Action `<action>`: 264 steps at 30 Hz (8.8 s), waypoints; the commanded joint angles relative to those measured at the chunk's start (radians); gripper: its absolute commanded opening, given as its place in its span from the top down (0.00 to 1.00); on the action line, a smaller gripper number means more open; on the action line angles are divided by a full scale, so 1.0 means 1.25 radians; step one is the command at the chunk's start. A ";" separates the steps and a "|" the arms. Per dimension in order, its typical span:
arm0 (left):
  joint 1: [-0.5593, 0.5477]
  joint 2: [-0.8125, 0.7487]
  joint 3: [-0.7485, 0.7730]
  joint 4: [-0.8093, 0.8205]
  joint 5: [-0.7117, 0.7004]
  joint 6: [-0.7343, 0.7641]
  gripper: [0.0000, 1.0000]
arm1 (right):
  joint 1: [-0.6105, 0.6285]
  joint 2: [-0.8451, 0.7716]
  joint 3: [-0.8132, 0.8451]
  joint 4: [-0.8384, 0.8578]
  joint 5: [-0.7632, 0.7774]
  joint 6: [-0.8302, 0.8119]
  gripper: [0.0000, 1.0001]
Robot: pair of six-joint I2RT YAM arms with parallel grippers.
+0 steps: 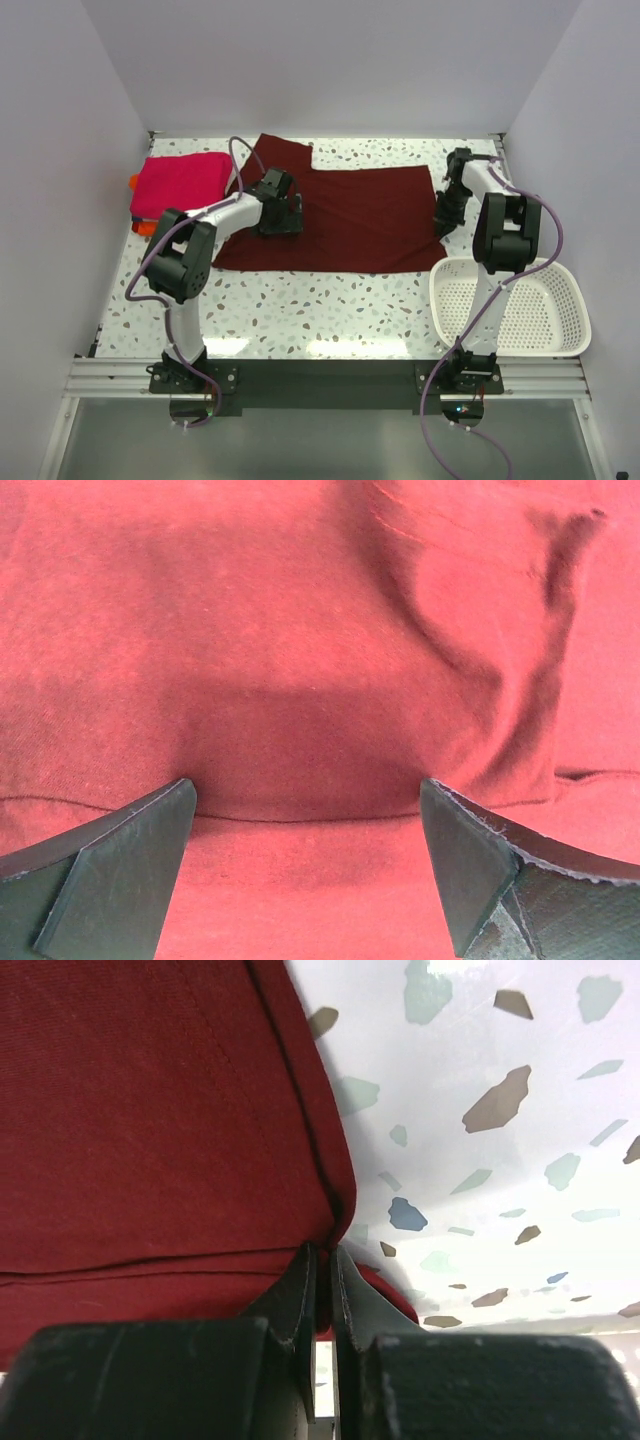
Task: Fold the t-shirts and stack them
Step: Fold the tshirt
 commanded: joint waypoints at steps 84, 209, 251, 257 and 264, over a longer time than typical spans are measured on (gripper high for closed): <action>0.010 -0.077 -0.076 -0.012 0.024 -0.043 0.00 | -0.008 -0.141 -0.289 0.058 0.037 0.020 0.68; -0.139 -0.102 -0.037 0.031 0.159 0.038 0.00 | -0.009 -0.098 -0.131 0.047 -0.198 -0.193 1.00; -0.063 -0.144 0.053 -0.065 -0.037 -0.030 0.00 | -0.006 -0.112 0.037 0.009 -0.085 -0.156 0.48; 0.011 -0.108 0.060 -0.059 -0.047 -0.019 0.00 | 0.029 -0.154 0.069 0.036 -0.115 -0.121 0.36; 0.044 -0.022 0.109 -0.082 -0.101 0.007 0.00 | 0.127 -0.094 0.118 0.063 -0.169 -0.078 0.29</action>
